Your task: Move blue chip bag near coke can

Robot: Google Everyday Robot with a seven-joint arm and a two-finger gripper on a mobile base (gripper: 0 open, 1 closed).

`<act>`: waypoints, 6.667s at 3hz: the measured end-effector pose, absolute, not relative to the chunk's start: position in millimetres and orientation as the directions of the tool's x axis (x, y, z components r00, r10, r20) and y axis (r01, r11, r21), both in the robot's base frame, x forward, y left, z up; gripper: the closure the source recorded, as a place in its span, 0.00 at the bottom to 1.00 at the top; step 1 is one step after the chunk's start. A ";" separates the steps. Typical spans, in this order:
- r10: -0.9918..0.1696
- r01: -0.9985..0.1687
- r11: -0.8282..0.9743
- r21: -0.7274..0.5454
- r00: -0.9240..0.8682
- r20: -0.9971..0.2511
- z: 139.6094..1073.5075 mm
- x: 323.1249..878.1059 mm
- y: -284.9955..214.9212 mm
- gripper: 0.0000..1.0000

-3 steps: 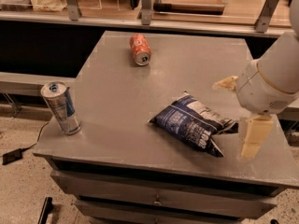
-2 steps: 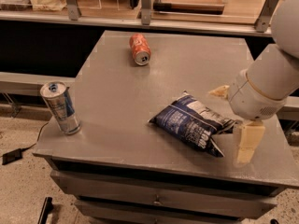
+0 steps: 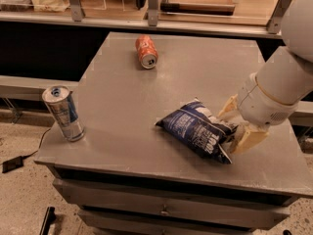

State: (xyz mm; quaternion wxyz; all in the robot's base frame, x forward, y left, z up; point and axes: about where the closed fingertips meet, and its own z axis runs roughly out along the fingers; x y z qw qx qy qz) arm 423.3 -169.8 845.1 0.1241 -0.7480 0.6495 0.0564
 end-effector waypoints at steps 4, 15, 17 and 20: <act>-0.956 -0.983 -0.131 -0.132 0.161 -0.246 854.2 421.5 -167.2 1.00; -0.823 -0.699 0.556 -0.450 -0.389 -0.413 936.9 719.4 -239.2 1.00; -0.825 -0.698 0.561 -0.445 -0.427 -0.370 893.3 729.7 -207.8 1.00; -0.889 -0.764 0.454 -0.459 -0.350 -0.296 880.2 728.5 -151.7 0.66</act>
Offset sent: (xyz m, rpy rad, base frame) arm 0.0000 0.0006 -0.0004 -0.0002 0.0001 0.0012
